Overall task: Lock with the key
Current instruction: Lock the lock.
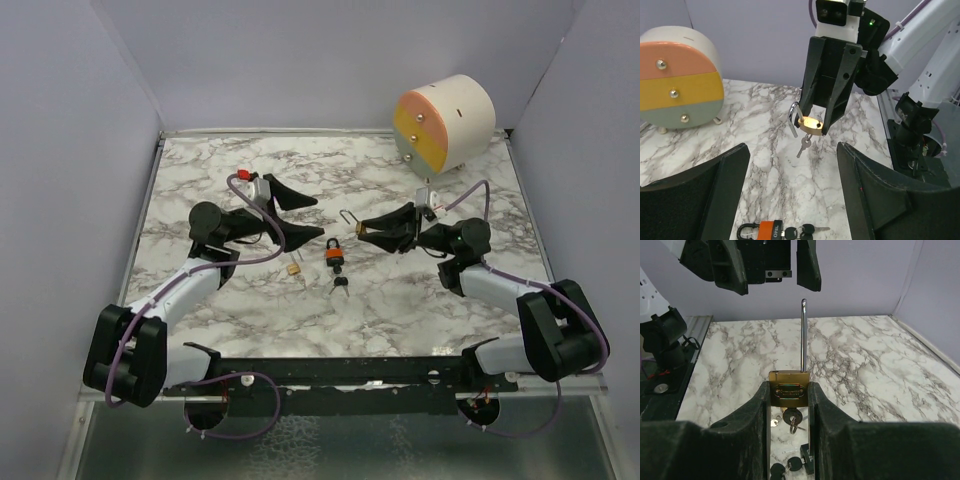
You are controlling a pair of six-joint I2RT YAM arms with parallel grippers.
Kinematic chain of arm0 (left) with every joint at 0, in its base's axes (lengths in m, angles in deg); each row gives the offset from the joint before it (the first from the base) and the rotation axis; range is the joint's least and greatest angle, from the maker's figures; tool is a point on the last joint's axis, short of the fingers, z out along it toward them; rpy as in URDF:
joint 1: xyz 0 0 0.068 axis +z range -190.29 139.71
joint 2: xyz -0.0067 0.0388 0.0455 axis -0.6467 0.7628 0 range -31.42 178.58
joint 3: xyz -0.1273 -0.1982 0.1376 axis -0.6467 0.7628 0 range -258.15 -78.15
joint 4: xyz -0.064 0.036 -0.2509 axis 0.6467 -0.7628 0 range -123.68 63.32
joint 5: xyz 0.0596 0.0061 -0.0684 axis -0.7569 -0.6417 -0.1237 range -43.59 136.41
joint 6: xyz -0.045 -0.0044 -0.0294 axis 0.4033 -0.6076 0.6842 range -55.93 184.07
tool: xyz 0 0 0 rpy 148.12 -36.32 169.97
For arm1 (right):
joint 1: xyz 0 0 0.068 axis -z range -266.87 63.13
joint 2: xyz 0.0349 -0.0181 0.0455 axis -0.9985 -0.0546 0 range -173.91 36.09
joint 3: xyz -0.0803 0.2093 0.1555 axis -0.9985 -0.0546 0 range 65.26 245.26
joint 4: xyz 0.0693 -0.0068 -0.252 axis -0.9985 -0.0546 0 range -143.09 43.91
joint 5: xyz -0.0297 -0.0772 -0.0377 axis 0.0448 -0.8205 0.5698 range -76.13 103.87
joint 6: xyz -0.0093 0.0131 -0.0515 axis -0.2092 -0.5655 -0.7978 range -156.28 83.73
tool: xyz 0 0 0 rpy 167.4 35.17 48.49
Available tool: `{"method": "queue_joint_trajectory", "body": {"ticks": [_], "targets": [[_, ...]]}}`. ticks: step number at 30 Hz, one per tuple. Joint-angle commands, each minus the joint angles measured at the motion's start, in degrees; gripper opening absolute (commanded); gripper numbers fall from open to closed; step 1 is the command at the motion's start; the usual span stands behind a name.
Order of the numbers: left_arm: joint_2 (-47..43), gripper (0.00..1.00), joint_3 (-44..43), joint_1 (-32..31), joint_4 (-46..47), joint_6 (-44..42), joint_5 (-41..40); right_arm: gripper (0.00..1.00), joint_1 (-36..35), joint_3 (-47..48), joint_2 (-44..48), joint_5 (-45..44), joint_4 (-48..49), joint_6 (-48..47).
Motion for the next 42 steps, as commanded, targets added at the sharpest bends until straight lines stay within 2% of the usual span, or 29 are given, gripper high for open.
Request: {"method": "queue_joint_trajectory", "body": {"ticks": [1, 5, 8, 10, 14, 18, 23, 29, 32, 42], "targets": [[-0.25, 0.74, 1.32, -0.37, 11.59, 5.34, 3.22, 0.01, -0.36, 1.96, -0.15, 2.32, 0.93, 0.9], [2.12, 0.71, 0.63, -0.96, 13.44, 9.17, 0.5, 0.01, -0.91, 2.13, 1.02, 3.13, 0.79, 1.01], [5.65, 0.65, -0.97, -1.03, 15.42, 13.6, -0.51, 0.01, -1.34, 2.44, 1.59, 2.4, -0.07, 0.61], [7.98, 0.62, -1.26, -1.08, 20.11, 17.84, 0.04, 0.01, -1.68, 2.4, 1.78, 1.7, 0.02, 0.61], [12.88, 0.62, -0.55, -1.17, 35.1, 27.63, 0.34, 0.01, -2.91, 2.76, 2.08, 0.85, -0.13, 0.12], [15.44, 0.55, -2.14, -1.2, 37.84, 31.4, -0.36, 0.01, -4.08, 3.28, 2.37, 0.1, -2.15, -1.43], [13.47, 0.54, -1.98, -1.42, 32.67, 28.59, -1.74, 0.01, -4.82, 3.24, 3.27, -2.18, -4.46, -3.81], [5.42, 0.54, -1.65, -4.15, 11.98, 12.67, -4.47, 0.01, -5.01, 3.18, 3.77, -6.79, -5.33, -5.55], [3.04, 0.54, -1.75, -5.13, 5.14, 7.92, -6.01, 0.01, -5.01, 3.83, 3.61, -6.47, -5.51, -5.42], [3.22, 0.52, -1.74, -5.88, 3.41, 6.04, -7.06, 0.01, -5.01, 3.86, 4.11, -5.87, -4.76, -4.0]]}}
